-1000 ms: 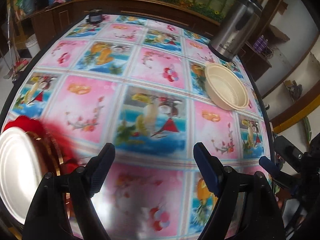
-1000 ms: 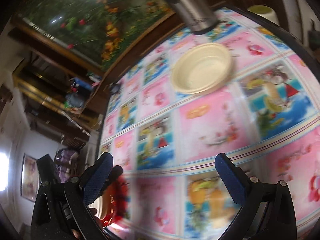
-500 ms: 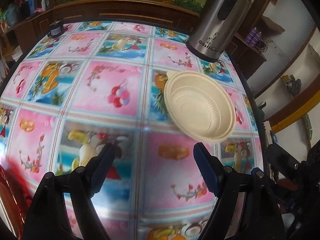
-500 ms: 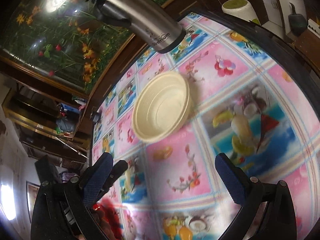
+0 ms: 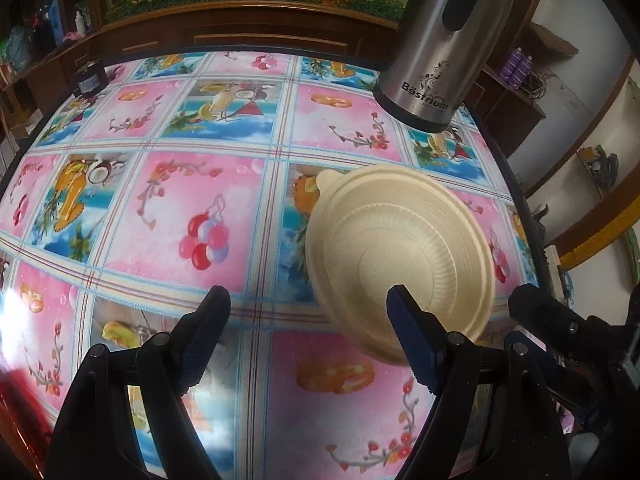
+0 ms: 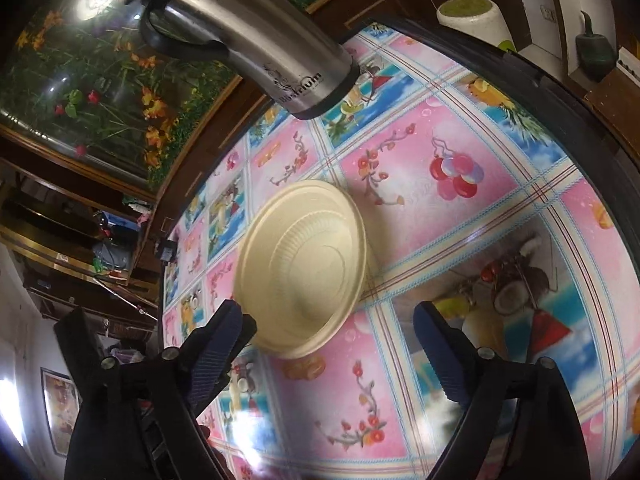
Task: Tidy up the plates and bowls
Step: 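Close the left tool on the rim of the beige bowl, then lift the beige bowl with the left tool and carry it toward the stack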
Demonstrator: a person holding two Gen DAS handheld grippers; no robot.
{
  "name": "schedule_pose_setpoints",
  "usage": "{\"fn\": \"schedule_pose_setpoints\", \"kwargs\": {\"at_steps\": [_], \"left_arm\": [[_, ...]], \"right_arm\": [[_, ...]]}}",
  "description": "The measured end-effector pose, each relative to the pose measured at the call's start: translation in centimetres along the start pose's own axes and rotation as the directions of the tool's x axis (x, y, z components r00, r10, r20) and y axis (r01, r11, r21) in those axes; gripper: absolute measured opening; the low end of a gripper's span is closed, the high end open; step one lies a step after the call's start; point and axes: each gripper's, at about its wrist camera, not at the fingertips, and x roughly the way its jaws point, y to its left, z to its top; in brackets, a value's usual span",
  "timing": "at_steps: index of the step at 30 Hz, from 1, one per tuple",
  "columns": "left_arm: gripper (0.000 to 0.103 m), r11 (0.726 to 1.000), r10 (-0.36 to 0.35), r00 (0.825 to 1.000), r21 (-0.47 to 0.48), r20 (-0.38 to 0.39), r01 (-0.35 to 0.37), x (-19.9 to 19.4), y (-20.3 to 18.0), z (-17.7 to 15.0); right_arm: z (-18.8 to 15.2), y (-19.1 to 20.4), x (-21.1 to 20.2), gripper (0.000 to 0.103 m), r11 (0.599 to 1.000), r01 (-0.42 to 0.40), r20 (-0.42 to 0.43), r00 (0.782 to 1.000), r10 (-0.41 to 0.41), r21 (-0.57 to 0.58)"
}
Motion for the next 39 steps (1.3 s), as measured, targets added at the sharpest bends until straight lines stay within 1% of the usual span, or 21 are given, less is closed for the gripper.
{"fn": "schedule_pose_setpoints", "kwargs": {"at_steps": [1,4,6,9,11,12,13,14,16,17,19,21,24,26,28,34,39], "left_arm": [[0.080,1.000,0.006,1.000,-0.001,0.003,-0.006,0.2,0.0,0.2],[0.080,1.000,0.005,1.000,-0.007,-0.004,-0.005,0.9,-0.2,0.6],[0.080,1.000,0.010,1.000,-0.003,0.005,-0.010,1.1,-0.5,0.7],[0.077,1.000,0.014,1.000,0.001,0.005,-0.014,1.5,-0.8,0.7],[0.064,1.000,0.013,1.000,0.004,-0.004,-0.013,1.8,-1.0,0.7],[0.064,1.000,0.016,1.000,0.008,-0.003,-0.016,1.9,-1.1,0.7],[0.061,1.000,0.021,1.000,0.011,0.000,-0.021,1.9,-1.2,0.7],[0.052,1.000,0.026,1.000,0.017,0.004,-0.026,2.0,-1.3,0.6],[0.045,0.999,0.038,0.999,0.021,-0.004,-0.038,2.3,-1.3,0.6],[0.043,0.999,0.041,0.999,0.021,-0.008,-0.041,2.5,-1.2,0.5],[0.037,0.999,0.047,0.999,0.023,-0.016,-0.047,2.9,-1.2,0.5],[0.035,0.998,0.052,0.998,0.020,-0.020,-0.051,3.1,-1.1,0.4],[0.029,0.998,0.057,0.998,0.024,-0.021,-0.057,3.3,-1.1,0.3],[0.018,0.998,0.063,0.998,0.026,-0.019,-0.062,3.3,-1.0,0.2],[0.013,0.997,0.070,0.997,0.033,-0.015,-0.070,3.2,-1.1,0.2],[0.013,0.995,0.077,0.997,0.057,-0.007,-0.076,2.7,-1.2,-0.2],[0.012,0.995,0.078,0.997,0.068,0.017,-0.079,1.3,-1.0,-1.0]], "right_arm": [[0.2,-0.1,0.3,0.084,1.000,0.005,-0.001,1.000,-0.005,0.005],[0.6,-0.2,1.1,0.080,1.000,0.023,-0.004,1.000,-0.023,0.000],[0.8,-0.3,1.6,0.078,0.999,0.033,-0.004,0.999,-0.033,0.006],[1.0,-0.3,2.0,0.075,0.999,0.041,-0.001,0.999,-0.041,0.005],[1.1,-0.3,2.2,0.073,0.999,0.048,-0.001,0.999,-0.048,0.000],[1.2,-0.3,2.2,0.072,0.999,0.052,0.001,0.999,-0.052,0.000],[1.2,-0.4,2.3,0.071,0.999,0.053,0.002,0.999,-0.053,0.000],[1.3,-0.4,2.4,0.071,0.999,0.055,0.003,0.999,-0.055,0.000],[1.4,-0.3,2.6,0.066,0.998,0.062,0.004,0.998,-0.062,-0.006],[1.4,-0.3,2.7,0.064,0.998,0.067,0.004,0.998,-0.067,-0.008],[1.4,-0.3,3.0,0.055,0.997,0.071,-0.002,0.997,-0.072,-0.011],[1.4,-0.3,3.3,0.052,0.997,0.082,-0.006,0.997,-0.082,-0.013],[1.3,-0.5,3.9,0.045,0.996,0.087,-0.019,0.996,-0.087,-0.009],[1.2,-0.5,4.1,0.038,0.996,0.092,-0.023,0.995,-0.092,-0.009],[1.1,-0.5,4.3,0.025,0.995,0.098,-0.030,0.995,-0.099,-0.016],[0.7,-0.5,4.3,0.011,0.995,0.098,-0.027,0.995,-0.099,-0.024],[-0.2,-0.4,3.6,0.011,0.995,0.096,-0.019,0.995,-0.097,-0.034]]}}
